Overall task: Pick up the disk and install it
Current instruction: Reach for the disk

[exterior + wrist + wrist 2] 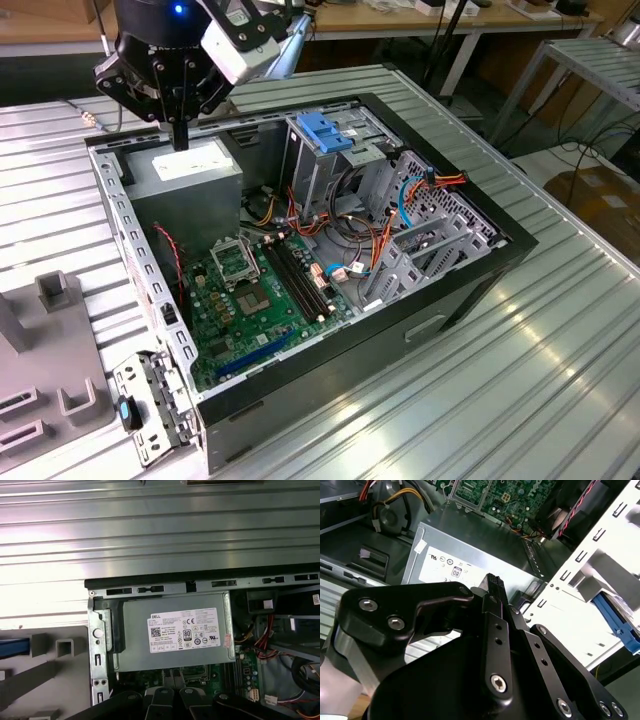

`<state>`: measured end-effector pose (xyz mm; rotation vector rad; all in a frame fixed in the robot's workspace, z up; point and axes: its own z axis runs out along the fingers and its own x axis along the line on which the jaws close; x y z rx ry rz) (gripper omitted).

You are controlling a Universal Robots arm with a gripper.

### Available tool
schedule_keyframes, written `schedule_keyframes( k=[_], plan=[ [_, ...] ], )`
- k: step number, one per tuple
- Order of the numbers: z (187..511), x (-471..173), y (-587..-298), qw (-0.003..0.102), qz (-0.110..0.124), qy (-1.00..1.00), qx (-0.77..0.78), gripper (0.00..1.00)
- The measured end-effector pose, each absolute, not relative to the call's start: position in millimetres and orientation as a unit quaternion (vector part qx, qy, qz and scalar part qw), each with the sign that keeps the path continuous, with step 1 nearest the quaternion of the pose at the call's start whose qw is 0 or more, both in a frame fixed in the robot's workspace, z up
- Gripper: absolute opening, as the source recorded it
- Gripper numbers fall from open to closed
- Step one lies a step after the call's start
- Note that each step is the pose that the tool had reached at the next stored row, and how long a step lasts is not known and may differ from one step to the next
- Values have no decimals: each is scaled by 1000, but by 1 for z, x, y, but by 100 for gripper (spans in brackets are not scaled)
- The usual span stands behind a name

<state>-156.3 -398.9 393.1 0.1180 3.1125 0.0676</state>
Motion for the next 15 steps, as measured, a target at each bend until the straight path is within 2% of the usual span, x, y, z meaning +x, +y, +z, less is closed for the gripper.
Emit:
schedule_keyframes(
  k=[15],
  plan=[
    [393,-163,-399,13,22,999,38,11]
  ],
)
